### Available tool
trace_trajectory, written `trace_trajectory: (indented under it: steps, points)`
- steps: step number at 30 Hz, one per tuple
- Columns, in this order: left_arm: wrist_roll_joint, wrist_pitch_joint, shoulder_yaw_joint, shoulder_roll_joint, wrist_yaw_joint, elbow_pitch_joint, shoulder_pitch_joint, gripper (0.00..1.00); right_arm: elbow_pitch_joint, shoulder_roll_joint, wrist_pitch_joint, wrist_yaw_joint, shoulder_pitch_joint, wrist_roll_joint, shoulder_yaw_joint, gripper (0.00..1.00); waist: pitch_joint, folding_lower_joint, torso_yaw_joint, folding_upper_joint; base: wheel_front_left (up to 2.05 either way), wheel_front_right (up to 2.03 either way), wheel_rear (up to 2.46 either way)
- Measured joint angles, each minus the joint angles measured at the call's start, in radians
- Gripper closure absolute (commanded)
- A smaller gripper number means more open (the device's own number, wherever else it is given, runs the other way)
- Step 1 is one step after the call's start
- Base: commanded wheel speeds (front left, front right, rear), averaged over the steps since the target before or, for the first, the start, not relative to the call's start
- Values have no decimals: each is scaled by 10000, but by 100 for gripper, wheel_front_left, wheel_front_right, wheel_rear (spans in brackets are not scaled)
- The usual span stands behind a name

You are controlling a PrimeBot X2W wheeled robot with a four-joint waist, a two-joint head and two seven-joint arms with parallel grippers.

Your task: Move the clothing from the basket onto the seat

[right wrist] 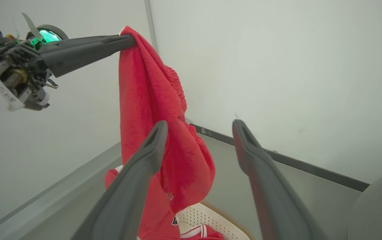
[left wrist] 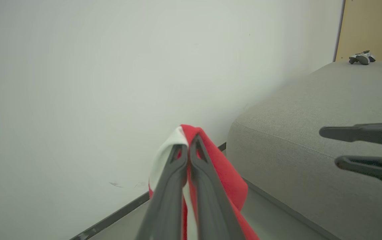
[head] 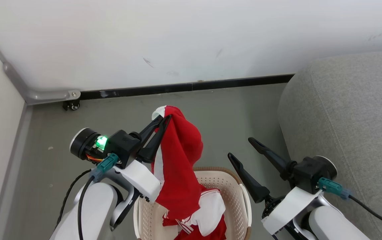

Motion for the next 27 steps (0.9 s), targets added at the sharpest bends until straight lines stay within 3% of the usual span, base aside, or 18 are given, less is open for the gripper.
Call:
trace_trajectory:
  steps: [27]
  points:
    - [-1016,947,-1415,311,-90,-1133,-656,100,-769,-1774,1260,0,-548,803,1544,0,-574,0,-234,0,0,0,0]
